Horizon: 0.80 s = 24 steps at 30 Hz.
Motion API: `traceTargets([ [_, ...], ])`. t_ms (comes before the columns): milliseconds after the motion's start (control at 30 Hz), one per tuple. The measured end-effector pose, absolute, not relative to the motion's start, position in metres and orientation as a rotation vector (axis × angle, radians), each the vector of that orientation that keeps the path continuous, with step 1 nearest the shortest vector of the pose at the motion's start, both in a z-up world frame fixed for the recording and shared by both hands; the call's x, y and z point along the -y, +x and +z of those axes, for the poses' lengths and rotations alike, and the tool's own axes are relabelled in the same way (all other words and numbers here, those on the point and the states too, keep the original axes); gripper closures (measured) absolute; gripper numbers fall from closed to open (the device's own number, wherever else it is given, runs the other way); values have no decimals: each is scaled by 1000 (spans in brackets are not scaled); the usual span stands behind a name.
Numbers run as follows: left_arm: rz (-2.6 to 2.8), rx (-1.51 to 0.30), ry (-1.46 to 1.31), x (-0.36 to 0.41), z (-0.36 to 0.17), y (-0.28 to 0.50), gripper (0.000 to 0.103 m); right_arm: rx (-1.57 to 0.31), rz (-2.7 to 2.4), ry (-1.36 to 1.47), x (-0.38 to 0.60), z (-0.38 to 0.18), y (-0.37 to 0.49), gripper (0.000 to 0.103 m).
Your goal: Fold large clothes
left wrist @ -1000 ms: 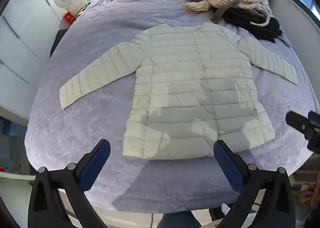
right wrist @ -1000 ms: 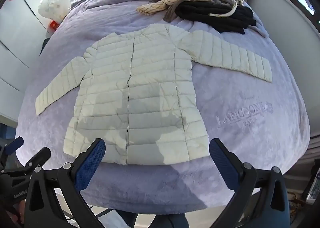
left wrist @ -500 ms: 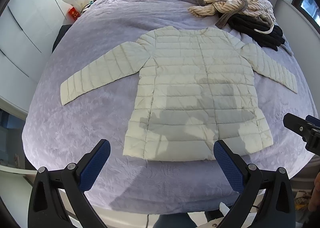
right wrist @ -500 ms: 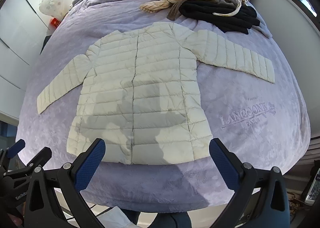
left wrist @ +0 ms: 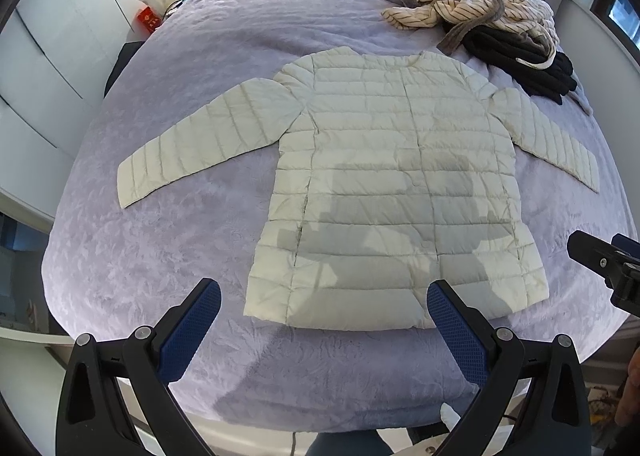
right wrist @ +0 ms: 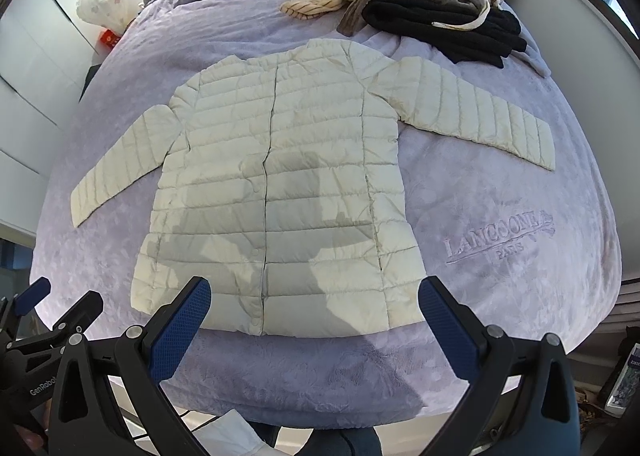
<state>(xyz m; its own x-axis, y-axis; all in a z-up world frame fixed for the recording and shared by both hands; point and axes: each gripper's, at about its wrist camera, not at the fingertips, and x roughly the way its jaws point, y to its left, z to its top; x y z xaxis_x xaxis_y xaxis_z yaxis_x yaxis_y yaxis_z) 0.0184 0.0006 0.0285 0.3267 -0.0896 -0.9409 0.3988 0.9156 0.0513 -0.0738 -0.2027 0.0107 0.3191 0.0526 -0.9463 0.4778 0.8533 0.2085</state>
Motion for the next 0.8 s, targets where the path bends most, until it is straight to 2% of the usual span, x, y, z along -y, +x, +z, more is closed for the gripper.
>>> traceTargets([
  [800, -320, -1199, 309, 4, 27, 29, 0, -1237, -295, 506, 204, 8, -65, 0],
])
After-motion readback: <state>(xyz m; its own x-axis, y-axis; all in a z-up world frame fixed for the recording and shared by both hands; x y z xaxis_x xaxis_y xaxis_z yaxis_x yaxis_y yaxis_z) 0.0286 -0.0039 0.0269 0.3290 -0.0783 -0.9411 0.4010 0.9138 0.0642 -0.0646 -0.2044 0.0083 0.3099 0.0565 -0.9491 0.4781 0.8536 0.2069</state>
